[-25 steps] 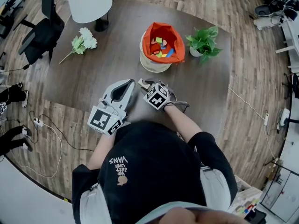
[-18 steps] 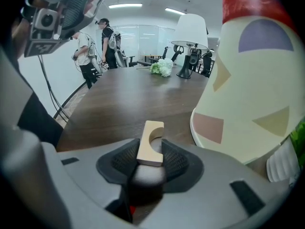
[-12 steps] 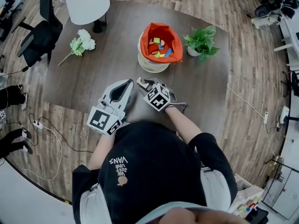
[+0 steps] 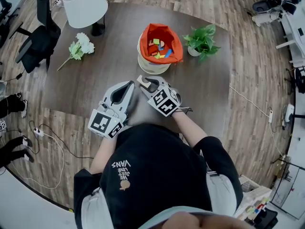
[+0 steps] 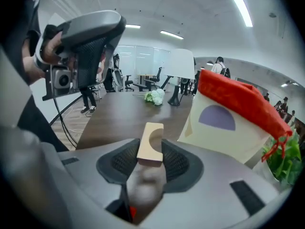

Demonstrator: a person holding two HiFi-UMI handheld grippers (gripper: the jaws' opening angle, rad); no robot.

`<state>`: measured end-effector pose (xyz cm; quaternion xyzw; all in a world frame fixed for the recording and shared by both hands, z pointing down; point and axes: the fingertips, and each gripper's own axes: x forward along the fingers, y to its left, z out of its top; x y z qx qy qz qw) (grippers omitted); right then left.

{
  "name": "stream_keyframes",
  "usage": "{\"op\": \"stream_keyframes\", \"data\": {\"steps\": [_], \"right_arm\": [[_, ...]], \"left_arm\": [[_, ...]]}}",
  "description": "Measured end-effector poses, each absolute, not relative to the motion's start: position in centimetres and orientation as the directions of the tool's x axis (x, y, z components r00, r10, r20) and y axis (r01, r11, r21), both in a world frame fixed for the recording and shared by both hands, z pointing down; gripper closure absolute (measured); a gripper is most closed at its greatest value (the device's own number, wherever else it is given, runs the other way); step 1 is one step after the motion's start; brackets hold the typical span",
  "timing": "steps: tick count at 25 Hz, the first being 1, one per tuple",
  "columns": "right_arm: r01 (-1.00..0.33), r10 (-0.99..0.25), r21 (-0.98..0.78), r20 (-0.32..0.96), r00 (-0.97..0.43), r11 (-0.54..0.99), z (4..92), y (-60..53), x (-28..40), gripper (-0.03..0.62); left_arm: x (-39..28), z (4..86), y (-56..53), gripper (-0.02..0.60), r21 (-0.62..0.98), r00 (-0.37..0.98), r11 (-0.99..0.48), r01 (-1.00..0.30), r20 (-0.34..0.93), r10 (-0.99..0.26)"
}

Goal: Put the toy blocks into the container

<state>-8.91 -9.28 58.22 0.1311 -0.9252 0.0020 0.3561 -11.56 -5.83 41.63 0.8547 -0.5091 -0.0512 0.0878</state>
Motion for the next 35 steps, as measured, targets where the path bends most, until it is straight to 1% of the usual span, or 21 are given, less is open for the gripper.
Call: {"op": "stream_keyframes", "data": {"steps": [9, 19, 35], "right_arm": [[-0.294, -0.288, 0.078, 0.539, -0.791, 0.953, 52.2, -9.3, -8.7, 0.439], [-0.369, -0.37, 0.091, 0.438, -0.819, 0.925, 47.3, -9.3, -6.8, 0.439], [-0.495, -0.499, 0.117, 0.389, -0.774, 0.861, 44.7, -10.7, -2.6, 0.439]], "left_arm": [[-11.3, 41.3, -5.9, 0.571, 0.196, 0.495, -0.486, -0.852, -0.005, -0.869], [-10.7, 41.2, -6.0, 0.571, 0.192, 0.517, -0.508, -0.839, -0.007, -0.856], [-8.1, 41.3, -7.2, 0.571, 0.197, 0.601, -0.592, -0.782, -0.016, -0.799]]}}
